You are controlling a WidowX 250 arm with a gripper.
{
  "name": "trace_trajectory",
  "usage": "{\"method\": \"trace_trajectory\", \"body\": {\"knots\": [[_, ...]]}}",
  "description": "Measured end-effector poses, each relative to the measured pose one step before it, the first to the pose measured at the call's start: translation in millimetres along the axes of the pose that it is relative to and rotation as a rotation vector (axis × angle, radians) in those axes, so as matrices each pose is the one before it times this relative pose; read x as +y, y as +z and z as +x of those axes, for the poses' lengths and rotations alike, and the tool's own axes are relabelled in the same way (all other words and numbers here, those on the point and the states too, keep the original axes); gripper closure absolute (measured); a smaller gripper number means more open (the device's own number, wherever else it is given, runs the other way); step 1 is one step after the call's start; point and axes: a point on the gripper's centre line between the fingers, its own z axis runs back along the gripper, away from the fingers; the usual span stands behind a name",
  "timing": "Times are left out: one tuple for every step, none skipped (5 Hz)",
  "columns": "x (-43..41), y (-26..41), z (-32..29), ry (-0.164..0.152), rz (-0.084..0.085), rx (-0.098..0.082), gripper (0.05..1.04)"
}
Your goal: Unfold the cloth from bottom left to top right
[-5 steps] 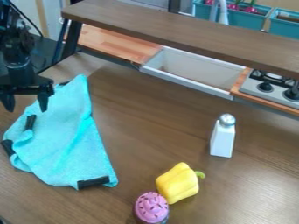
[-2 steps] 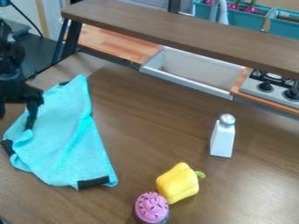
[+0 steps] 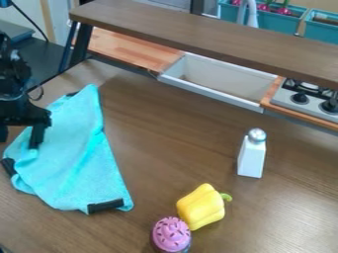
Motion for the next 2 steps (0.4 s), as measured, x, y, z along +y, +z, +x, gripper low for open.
{"method": "trace_trajectory", "body": {"knots": [[-0.83,-5.8,-1.6,0.0209,0.003,0.0029,0.084],[-0.8,-0.16,1.14,0.0042,0.0015,-0.0059,0.133]]}}
